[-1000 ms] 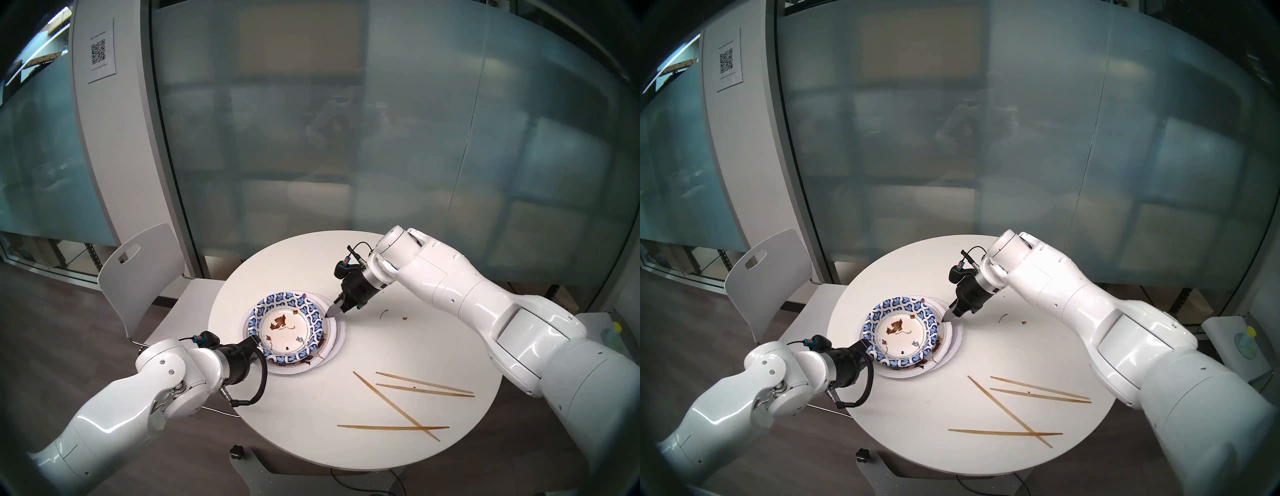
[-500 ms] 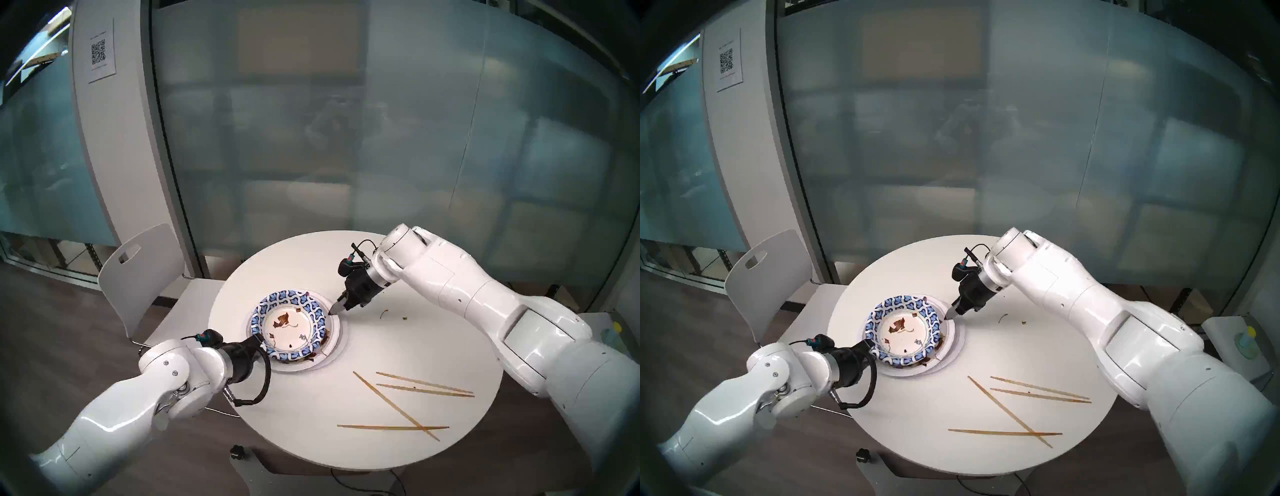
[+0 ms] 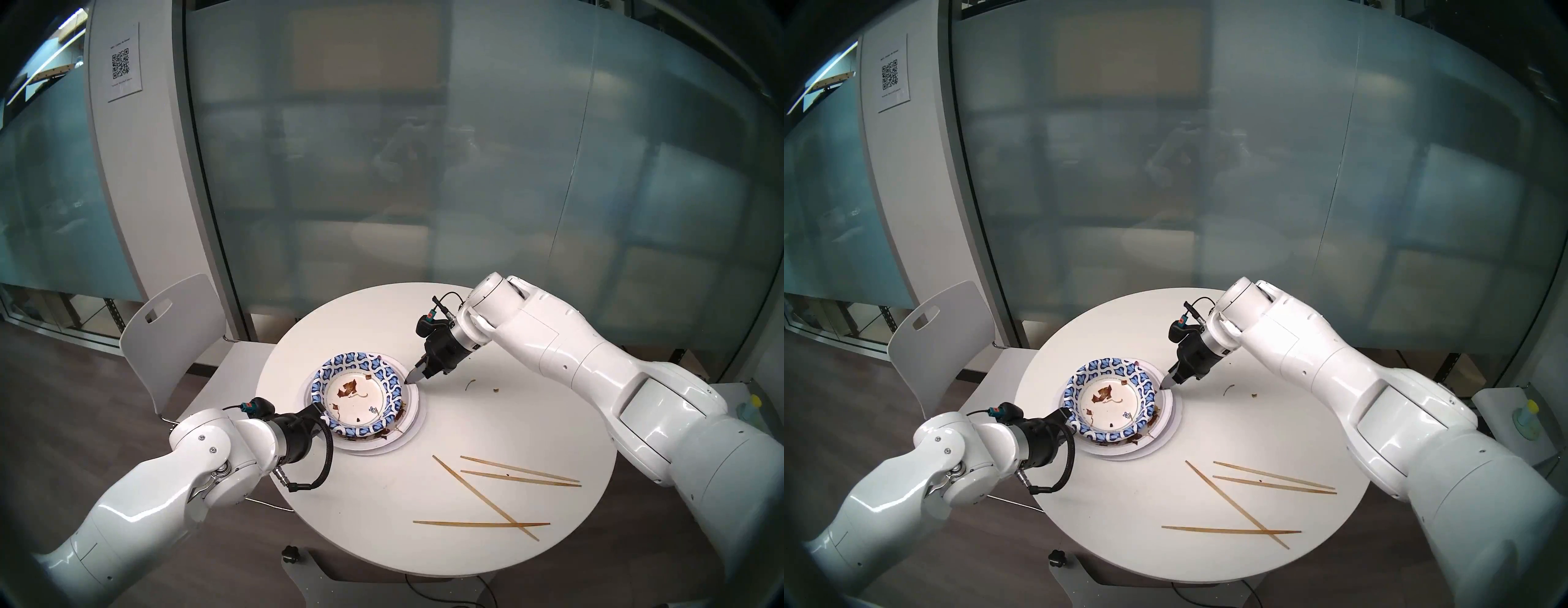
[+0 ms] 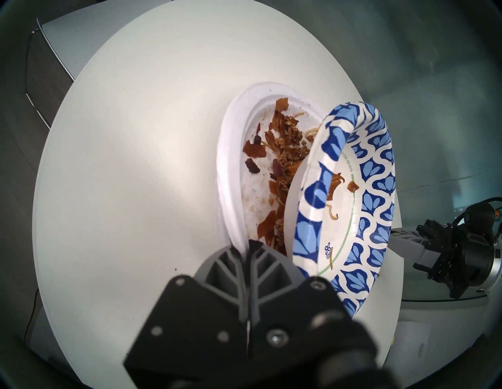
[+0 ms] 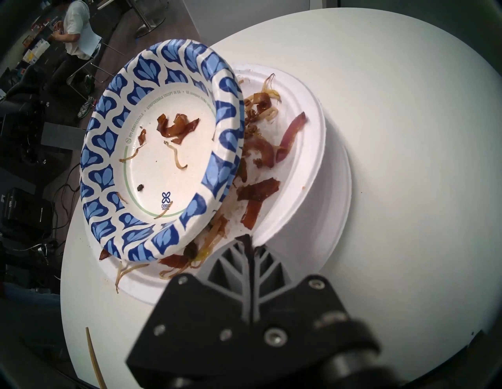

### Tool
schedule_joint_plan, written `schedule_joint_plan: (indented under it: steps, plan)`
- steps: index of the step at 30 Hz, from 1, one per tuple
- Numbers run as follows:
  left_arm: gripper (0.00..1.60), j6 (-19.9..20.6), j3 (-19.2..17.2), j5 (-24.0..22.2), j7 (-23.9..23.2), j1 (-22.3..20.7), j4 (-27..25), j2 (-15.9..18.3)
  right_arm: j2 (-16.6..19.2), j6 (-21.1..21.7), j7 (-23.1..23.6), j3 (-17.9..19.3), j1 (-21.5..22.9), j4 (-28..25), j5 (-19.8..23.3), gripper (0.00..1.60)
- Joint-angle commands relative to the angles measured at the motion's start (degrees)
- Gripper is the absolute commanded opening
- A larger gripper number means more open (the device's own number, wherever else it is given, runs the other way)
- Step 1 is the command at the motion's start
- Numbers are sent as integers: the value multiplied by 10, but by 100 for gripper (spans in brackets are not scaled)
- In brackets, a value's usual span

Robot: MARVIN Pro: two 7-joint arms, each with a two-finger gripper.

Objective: Stack the plates into one stack

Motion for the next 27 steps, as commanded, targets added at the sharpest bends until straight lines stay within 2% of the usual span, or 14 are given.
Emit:
schedule_joint_plan:
  steps: [1, 6, 7, 8, 11, 14, 15, 17, 18, 21, 22, 23, 24, 27]
  plan:
    - [0, 0, 9, 14, -5, -13, 2, -6, -12, -8, 27, -1, 16, 9, 7, 0]
    - [0, -2, 13, 21, -4, -14, 8, -8, -18, -14, 29, -4, 16, 23, 6, 0]
    - [24, -1, 14, 21, -6, -15, 9, -8, -20, -15, 30, -4, 16, 26, 6, 0]
    - [34, -1, 14, 22, -7, -16, 10, -8, -20, -15, 30, -4, 17, 27, 6, 0]
    - [36, -1, 11, 19, -4, -18, 4, -8, -21, -16, 31, -4, 17, 31, 5, 0]
    - [50, 1, 5, 13, -6, -16, -3, -6, -22, -18, 31, -4, 17, 34, 5, 0]
    - [73, 3, 1, 8, -5, -15, -7, -4, -22, -19, 31, -4, 17, 36, 5, 0]
    - [73, 3, 1, 8, -5, -15, -7, -4, -22, -19, 31, -4, 17, 36, 5, 0]
    - [58, 4, -3, 4, -3, -13, -11, -2, -23, -20, 31, -4, 17, 36, 4, 0]
    - [63, 12, -9, -7, -2, -11, -14, 5, -23, -20, 31, -4, 18, 39, 4, 0]
    - [77, 12, -13, -11, -2, -7, -17, 8, -24, -21, 32, -4, 19, 40, 3, 0]
    - [77, 12, -13, -11, -2, -7, -17, 8, -24, -21, 32, -4, 19, 40, 3, 0]
    - [109, 13, -16, -15, -3, -4, -20, 11, -24, -21, 32, -5, 20, 42, 3, 0]
    - [108, 16, -22, -21, -5, 1, -23, 16, -26, -21, 33, -5, 21, 44, 2, 0]
